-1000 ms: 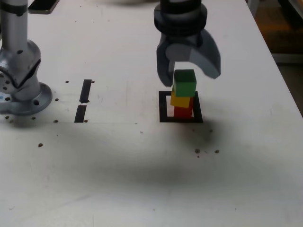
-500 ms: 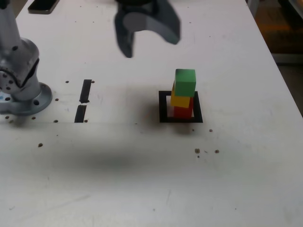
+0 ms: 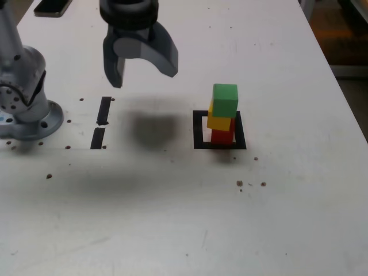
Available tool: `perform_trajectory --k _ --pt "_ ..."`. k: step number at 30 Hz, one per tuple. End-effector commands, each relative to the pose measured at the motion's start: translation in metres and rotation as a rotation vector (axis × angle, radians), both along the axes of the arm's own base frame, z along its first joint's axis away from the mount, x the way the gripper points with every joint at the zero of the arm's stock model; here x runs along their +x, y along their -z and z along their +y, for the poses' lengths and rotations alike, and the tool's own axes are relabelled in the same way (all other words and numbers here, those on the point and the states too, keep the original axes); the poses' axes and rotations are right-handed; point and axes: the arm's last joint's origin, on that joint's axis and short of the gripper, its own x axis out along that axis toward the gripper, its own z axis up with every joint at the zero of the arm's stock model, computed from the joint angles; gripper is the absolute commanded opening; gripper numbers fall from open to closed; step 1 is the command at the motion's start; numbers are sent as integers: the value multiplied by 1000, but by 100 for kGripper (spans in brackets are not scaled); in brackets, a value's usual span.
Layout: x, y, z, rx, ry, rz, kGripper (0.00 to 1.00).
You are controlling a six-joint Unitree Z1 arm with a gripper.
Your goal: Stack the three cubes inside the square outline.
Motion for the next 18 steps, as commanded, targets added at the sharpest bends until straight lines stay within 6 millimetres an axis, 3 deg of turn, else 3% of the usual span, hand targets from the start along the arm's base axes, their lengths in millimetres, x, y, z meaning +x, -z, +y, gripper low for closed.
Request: perform_trajectory --k 1,12,18 --pt "1 10 -1 -20 4 6 98" --pt "14 51 -3 -66 30 34 98" --pt "16 59 -2 -63 35 21 98"
